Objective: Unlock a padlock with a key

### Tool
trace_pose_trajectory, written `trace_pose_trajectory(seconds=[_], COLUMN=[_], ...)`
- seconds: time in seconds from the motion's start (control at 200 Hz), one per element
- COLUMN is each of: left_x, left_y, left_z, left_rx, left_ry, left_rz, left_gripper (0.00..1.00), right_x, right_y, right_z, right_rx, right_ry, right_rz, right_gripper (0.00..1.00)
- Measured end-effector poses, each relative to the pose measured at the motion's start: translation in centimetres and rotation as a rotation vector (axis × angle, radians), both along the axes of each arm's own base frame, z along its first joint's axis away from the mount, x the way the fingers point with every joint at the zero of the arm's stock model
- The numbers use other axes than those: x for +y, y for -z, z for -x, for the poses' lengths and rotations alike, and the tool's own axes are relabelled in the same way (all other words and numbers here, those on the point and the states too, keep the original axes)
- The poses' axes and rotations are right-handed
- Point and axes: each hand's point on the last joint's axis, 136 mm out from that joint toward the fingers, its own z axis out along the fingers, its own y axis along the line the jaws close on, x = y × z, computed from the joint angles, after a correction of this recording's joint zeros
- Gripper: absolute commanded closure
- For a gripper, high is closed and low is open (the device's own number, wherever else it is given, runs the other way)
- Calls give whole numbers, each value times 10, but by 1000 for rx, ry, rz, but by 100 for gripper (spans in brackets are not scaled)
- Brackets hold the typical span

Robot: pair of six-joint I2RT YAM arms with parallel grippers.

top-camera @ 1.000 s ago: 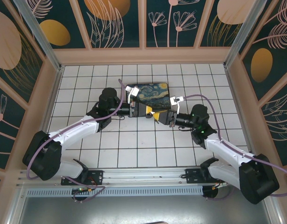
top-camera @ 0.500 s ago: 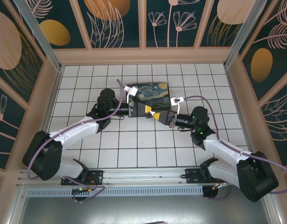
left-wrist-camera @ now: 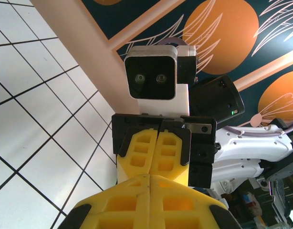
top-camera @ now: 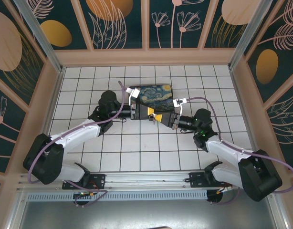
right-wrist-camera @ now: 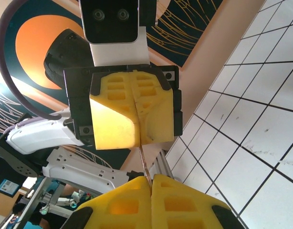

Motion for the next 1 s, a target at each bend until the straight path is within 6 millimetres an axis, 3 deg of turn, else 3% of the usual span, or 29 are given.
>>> trace_pose_trajectory(seconds=[0.11, 0.17, 0.24, 0.31, 0.48, 0.671, 0.736, 0.881, 1.001], left_x=[0, 0, 0, 1, 15, 49, 46, 9, 9], left_y=[-1, -1, 0, 5, 36, 71, 88, 139, 182], left_z=[-1, 0, -1, -3, -28, -61, -57, -18, -16], left_rx=[-2, -3, 1, 14, 47, 7, -11, -26, -33], left_ry=[-2, -2, -5, -18, -177, -481, -546, -552, -627], left_rz=[3, 4, 0, -17, -147, -386, -480, -661, -801], left_gripper=[100, 86, 59, 46, 40, 40, 39, 39, 38], right_x=[1, 1, 2, 3, -11, -52, -65, -84, -96], right_y=[-1, -1, -1, -1, 26, 59, 66, 64, 52], right_z=[1, 1, 1, 2, -5, -34, -43, -64, -77], right_rx=[1, 2, 4, 3, 75, 195, 225, 248, 225], right_ry=[-4, -6, -5, -7, 58, 247, 308, 401, 463], right_rz=[-7, -7, -7, -6, 42, 125, 157, 208, 234], right_gripper=[100, 100, 100, 100, 100, 100, 100, 100, 100])
